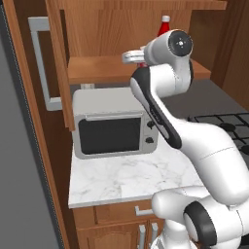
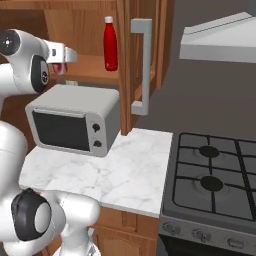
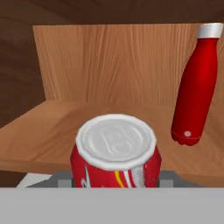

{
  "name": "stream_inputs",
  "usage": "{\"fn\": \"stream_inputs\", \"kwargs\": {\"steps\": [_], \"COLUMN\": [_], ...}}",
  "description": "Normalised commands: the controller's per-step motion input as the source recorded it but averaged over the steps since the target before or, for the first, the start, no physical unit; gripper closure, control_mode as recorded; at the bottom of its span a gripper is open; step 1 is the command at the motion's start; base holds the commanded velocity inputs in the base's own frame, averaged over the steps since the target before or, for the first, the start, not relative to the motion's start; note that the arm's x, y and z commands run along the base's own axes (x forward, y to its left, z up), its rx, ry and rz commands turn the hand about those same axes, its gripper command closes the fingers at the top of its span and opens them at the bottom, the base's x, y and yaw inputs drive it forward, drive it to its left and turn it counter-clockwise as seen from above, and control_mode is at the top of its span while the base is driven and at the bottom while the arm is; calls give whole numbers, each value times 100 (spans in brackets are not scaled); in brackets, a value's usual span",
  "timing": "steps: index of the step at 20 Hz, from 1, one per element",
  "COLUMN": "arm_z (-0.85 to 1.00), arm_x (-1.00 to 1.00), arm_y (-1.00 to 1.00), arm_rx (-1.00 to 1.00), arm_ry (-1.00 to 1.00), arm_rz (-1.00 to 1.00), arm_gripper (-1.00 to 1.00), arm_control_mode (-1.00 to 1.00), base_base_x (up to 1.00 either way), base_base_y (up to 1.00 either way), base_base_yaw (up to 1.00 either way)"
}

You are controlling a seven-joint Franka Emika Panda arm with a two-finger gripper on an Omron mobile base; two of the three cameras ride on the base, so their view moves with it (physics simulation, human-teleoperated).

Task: Pick the water bottle, can from the counter and place them in the open cabinet.

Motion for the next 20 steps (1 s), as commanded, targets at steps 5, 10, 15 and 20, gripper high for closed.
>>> {"fn": "stream_inputs", "kwargs": {"steps": [5,10,15,20], "arm_z": [-8,-6,-6,-7], "arm_x": [52,48,43,41], "arm_y": [10,4,4,5], "arm_rx": [1,1,0,0], "arm_ry": [0,0,0,0], "arm_rz": [0,0,0,0], "arm_gripper": [100,100,100,100], "arm_control_mode": [-100,-100,-100,-100], "base_base_x": [0,0,0,0], "base_base_y": [0,0,0,0], "base_base_yaw": [0,0,0,0]}}
